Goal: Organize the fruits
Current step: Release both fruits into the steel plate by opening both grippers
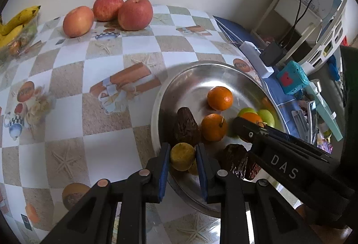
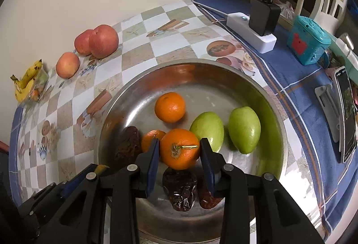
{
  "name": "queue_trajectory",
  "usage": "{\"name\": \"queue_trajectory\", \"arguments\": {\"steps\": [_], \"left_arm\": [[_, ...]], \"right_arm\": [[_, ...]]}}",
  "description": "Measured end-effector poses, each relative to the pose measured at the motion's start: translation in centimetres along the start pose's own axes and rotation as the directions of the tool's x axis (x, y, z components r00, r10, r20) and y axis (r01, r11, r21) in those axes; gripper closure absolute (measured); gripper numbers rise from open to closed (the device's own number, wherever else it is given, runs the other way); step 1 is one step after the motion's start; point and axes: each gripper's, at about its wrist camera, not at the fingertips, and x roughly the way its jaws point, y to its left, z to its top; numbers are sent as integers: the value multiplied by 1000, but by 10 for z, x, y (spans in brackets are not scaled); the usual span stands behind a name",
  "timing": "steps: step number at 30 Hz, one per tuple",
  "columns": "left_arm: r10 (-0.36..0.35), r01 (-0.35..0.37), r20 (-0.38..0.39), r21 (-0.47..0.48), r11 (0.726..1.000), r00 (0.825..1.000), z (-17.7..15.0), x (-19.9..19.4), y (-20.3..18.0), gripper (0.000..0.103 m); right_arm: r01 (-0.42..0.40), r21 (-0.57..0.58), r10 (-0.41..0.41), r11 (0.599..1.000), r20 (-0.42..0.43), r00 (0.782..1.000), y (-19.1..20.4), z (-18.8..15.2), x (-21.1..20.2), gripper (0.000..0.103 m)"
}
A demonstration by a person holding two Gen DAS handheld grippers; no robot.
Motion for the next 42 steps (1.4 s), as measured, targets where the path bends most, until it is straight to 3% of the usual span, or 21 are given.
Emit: {"name": "queue_trajectory", "arguments": {"steps": [14,17,21,23,26,29,31,33,37,42], "left_arm": [[20,-20,-8,40,999,1000,-6,-1,-9,74],[30,-29,-5,35,999,1000,-9,-6,-8,61],[53,-54,-11,-3,999,999,-12,-15,1,55],[94,-95,-10,-40,995,995,-15,-21,12,37],[185,-185,-12,-95,978,983,-21,-30,31,22],[309,-308,-15,-120,944,951,-30,-38,52,8],[349,-348,-23,-154,925,937,-35,-43,67,1],[353,-351,-27,-200,915,935,-42,-51,81,0],[385,-378,-9,-217,900,923,-50,-70,91,0],[448,-438,16,-181,880,894,-56,-93,88,0]], "right_arm": [[-7,-16,7,1000,-13,1000,4,-1,2,65],[-12,-18,12,1000,-18,1000,5,-2,3,64],[-2,-25,1,1000,-23,1000,7,-4,2,64],[-9,-21,9,1000,-22,1000,7,-6,0,63],[-8,-28,7,1000,-20,1000,7,-11,-5,57],[-17,-29,17,999,-23,1000,7,-18,-11,53],[-23,-32,22,999,-22,999,7,-22,-16,53],[-16,-54,15,998,-18,1000,11,-28,-20,51],[-29,-85,29,996,-8,1000,21,-40,-29,22],[-21,-136,24,991,15,1000,32,-54,-40,11]]}}
